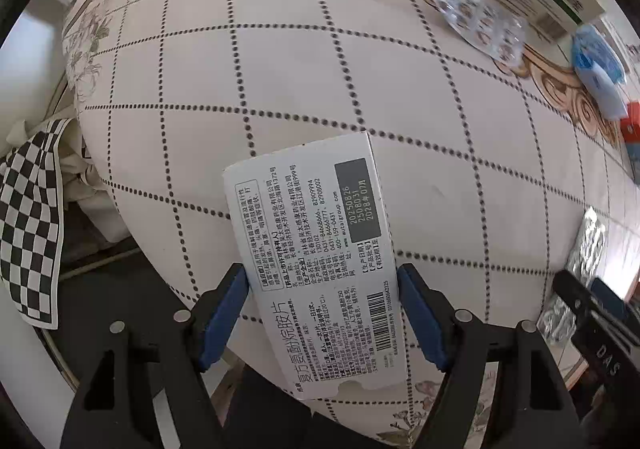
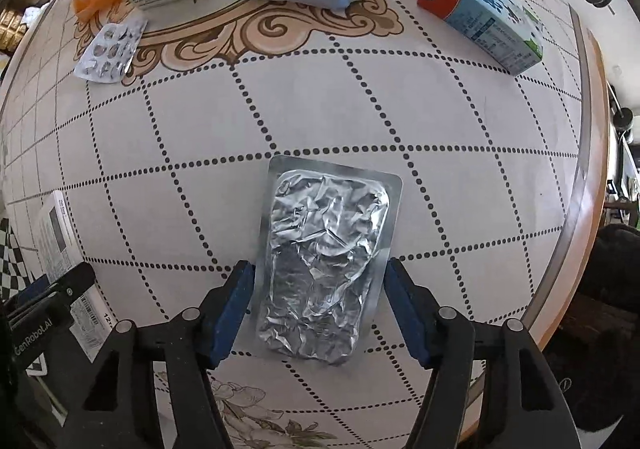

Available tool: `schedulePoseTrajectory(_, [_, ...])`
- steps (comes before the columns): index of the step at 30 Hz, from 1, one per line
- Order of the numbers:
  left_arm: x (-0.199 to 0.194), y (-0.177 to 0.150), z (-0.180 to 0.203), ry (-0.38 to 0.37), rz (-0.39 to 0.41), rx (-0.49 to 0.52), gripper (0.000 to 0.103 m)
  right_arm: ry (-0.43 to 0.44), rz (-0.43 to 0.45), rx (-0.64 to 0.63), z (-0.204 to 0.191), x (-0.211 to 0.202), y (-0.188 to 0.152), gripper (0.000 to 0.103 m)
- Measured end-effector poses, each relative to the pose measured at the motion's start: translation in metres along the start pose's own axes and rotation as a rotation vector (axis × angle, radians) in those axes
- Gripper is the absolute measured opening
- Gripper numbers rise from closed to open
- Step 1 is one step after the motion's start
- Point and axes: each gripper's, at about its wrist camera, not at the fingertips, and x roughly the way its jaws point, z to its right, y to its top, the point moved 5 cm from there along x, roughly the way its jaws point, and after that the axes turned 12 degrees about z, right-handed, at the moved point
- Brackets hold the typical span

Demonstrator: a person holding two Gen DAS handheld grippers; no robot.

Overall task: Collect trash
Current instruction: 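Carry leaflet and foil pack over the bin and release both inside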

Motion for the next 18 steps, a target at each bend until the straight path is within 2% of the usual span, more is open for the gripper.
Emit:
schedulePoseTrajectory(1, [-0.002, -0.002, 0.001, 0.002, 0.007, 0.009, 0.074, 0.008, 0.001, 0.007, 0.001, -0.001, 0.002, 0.067])
schedulePoseTrajectory(3, [-0.009, 0.005, 0.008, 0.001, 0.019, 0.024, 0.074, 0.025, 0.012, 0.035, 0.012, 0.007, -0.034, 0.067])
schedulePoseTrajectory(8, [-0.042, 0.003, -0.004, -0.030, 0.091, 0.038, 0.074, 0.078, 0.054, 0.048, 0.018, -0.026, -0.060, 0.067])
schedulePoseTrajectory(14, [-0.091, -0.011, -0.023, -0.086, 0.196, 0.069, 0.074, 0.136, 0.113, 0.053, -0.002, -0.068, -0.097, 0.067])
schedulePoseTrajectory(18, [-0.107, -0.039, -0.063, -0.135, 0.229, 0.079, 0.074, 0.193, 0.134, 0.059, -0.035, -0.093, -0.137, 0.068])
